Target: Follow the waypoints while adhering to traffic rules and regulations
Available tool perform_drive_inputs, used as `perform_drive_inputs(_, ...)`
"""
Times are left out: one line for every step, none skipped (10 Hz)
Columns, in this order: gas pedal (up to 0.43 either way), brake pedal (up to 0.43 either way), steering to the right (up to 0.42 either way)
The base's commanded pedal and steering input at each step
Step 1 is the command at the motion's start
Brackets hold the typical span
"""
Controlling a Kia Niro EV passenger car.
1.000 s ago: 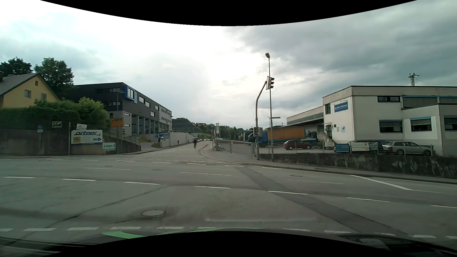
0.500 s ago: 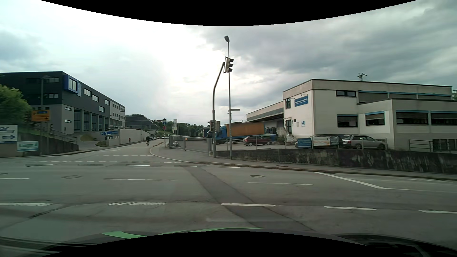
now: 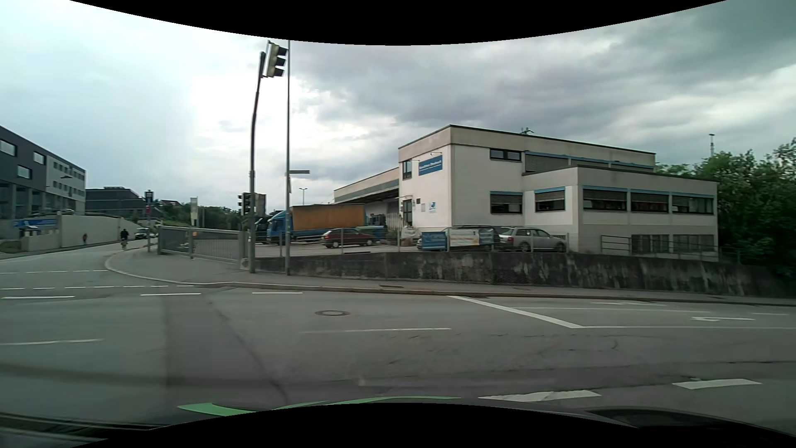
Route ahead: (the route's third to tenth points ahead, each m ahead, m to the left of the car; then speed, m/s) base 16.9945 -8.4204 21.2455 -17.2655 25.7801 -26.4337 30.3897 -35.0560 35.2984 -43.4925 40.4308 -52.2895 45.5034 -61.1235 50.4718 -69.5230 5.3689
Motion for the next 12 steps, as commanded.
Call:
perform_drive_inputs(0.0,0.0,0.441)
perform_drive_inputs(0.0,0.0,0.44)
perform_drive_inputs(0.0,0.0,0.44)
perform_drive_inputs(0.0,0.0,0.44)
perform_drive_inputs(0.0,0.0,0.44)
perform_drive_inputs(0.0,0.0,0.438)
perform_drive_inputs(0.0,0.0,0.432)
perform_drive_inputs(0.0,0.0,0.416)
perform_drive_inputs(0.0,0.0,0.405)
perform_drive_inputs(0.028,0.0,0.395)
perform_drive_inputs(0.098,0.0,0.387)
perform_drive_inputs(0.098,0.0,0.381)
